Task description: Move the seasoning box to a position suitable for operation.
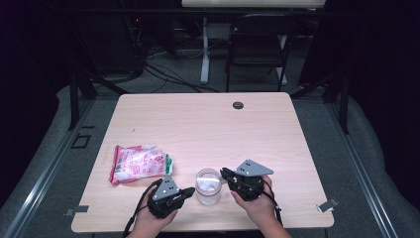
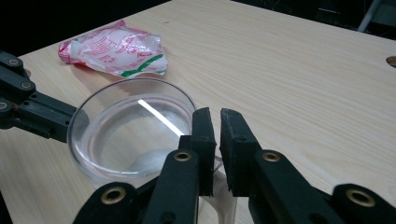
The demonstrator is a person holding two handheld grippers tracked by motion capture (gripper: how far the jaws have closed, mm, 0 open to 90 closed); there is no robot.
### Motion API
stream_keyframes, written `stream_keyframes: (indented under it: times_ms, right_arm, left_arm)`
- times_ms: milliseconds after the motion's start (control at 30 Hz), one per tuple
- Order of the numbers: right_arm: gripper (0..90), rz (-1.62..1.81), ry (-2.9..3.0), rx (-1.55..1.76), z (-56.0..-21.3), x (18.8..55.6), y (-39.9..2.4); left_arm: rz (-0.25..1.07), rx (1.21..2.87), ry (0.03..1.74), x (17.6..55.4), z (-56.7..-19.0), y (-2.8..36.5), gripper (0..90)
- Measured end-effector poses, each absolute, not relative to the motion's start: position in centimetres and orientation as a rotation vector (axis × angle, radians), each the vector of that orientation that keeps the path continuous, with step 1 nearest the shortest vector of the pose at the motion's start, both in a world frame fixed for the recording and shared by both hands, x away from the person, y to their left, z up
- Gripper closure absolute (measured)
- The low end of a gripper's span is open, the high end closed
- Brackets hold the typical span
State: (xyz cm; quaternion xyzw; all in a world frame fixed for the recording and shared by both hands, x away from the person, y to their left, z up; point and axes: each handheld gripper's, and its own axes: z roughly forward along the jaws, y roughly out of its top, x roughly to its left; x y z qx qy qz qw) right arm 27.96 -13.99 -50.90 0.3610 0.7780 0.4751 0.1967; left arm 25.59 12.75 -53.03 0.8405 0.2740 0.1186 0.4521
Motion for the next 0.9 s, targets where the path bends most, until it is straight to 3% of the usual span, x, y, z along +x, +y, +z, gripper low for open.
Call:
stream_keyframes:
  times_ms: [900]
  right_arm:
    - [86.1,1.368,2.166,1.012,-51.12,27.47,-14.19]
  left_arm:
    - [0.278,2.078,0.666,25.52,-52.78,12.31,90.0]
